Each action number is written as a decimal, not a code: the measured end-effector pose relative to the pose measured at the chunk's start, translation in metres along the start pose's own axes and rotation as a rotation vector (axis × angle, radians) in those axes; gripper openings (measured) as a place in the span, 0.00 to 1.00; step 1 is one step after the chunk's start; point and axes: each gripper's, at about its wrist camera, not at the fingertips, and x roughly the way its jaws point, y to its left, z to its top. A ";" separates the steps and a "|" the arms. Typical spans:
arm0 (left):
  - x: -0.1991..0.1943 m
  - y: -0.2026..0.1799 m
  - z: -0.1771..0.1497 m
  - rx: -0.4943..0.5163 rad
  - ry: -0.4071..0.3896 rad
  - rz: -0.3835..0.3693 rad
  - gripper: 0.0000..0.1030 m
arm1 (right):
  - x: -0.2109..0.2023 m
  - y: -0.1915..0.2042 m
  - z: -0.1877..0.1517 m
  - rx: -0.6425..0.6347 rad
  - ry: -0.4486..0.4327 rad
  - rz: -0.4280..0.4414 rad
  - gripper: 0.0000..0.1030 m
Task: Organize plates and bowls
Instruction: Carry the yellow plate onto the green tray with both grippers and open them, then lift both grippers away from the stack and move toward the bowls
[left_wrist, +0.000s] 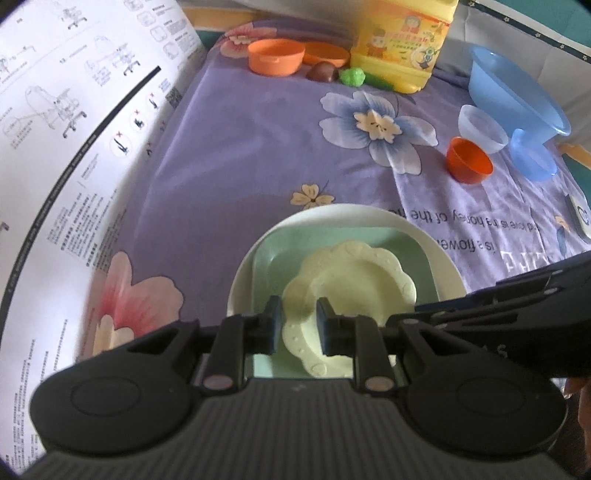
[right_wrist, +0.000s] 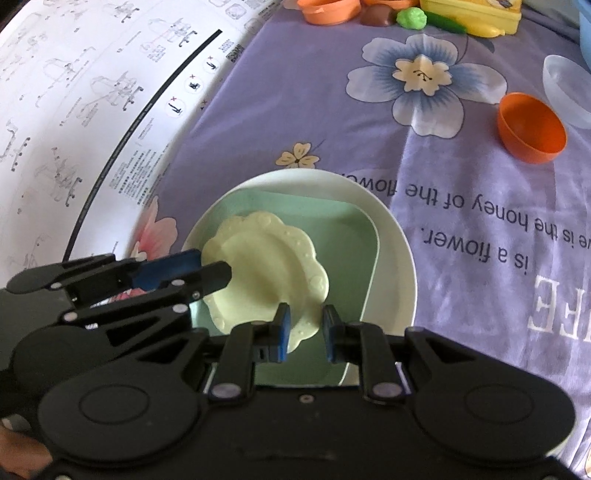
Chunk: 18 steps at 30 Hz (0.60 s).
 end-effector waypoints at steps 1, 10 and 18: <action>0.001 0.000 0.000 -0.001 0.003 0.000 0.18 | 0.002 0.000 0.001 0.000 0.000 -0.002 0.19; 0.000 0.004 -0.002 -0.011 -0.011 0.000 0.42 | -0.002 -0.002 0.003 -0.004 -0.035 -0.008 0.23; -0.038 0.028 -0.002 -0.122 -0.136 0.030 1.00 | -0.044 -0.016 -0.006 0.011 -0.182 -0.014 0.89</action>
